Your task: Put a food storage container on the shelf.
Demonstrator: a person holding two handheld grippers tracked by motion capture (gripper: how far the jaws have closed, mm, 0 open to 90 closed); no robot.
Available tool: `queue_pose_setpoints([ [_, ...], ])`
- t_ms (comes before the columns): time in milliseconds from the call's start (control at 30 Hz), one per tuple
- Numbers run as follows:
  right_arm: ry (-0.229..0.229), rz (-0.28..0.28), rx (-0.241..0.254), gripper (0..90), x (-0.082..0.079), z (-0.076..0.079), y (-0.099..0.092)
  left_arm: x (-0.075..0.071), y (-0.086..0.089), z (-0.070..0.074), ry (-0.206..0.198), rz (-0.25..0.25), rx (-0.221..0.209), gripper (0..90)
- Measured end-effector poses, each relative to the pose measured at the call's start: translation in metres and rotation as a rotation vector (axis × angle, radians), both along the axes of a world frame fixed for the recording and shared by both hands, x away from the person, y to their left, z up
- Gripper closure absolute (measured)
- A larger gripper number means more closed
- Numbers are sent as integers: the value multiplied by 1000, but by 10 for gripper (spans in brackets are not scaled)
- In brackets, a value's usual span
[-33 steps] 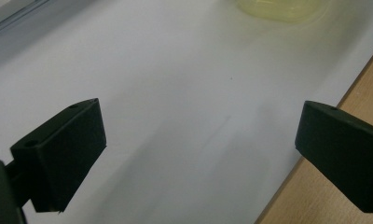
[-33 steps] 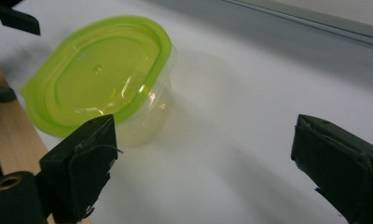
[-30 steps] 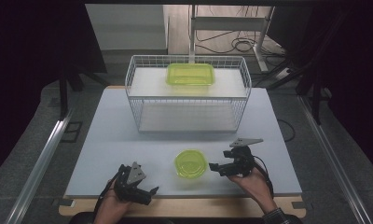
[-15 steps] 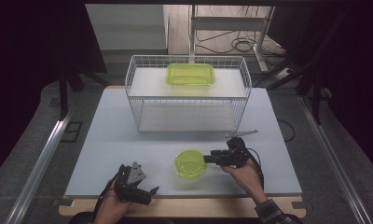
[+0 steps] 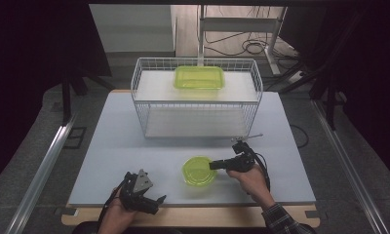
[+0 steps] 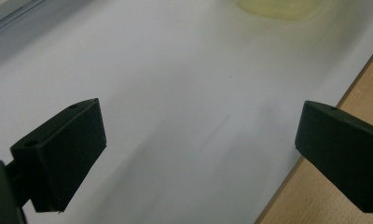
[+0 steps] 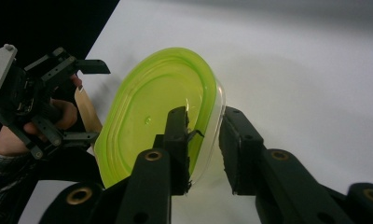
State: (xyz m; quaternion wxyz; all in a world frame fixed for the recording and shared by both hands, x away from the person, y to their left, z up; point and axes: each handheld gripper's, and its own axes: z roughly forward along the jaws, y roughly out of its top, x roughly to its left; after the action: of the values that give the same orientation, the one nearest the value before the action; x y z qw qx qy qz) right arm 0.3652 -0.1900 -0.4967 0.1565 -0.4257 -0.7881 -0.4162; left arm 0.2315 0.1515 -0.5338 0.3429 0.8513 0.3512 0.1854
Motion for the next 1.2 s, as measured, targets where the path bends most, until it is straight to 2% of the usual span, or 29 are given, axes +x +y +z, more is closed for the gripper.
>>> queue_pose_setpoints([
  [100, 31, 4, 22, 792, 1, 0, 0, 0, 0, 0, -1, 1, -1, 14],
  [200, 40, 9, 16, 801, 1, 1, 2, 0, 0, 0, -1, 1, 0, 14],
  [300, 53, 18, 38, 807, 0, 2, 3, 0, 0, 0, -2, 0, 0, 14],
  [500, 43, 16, 34, 808, 0, 4, 4, 0, 1, 1, -4, 3, -3, 14],
  [600, 50, 3, 61, 809, 2, 6, 0, 0, 1, 1, -5, 5, -6, 14],
  [833, 40, -18, 85, 809, 4, 12, -6, 0, 1, 1, -5, 7, -7, 14],
  [967, 36, -35, 119, 810, 6, 19, -11, 0, 2, 1, -5, 12, -16, 13],
  [1200, 22, -51, 145, 809, 8, 30, -15, 0, 2, 1, -2, 11, -18, 13],
])
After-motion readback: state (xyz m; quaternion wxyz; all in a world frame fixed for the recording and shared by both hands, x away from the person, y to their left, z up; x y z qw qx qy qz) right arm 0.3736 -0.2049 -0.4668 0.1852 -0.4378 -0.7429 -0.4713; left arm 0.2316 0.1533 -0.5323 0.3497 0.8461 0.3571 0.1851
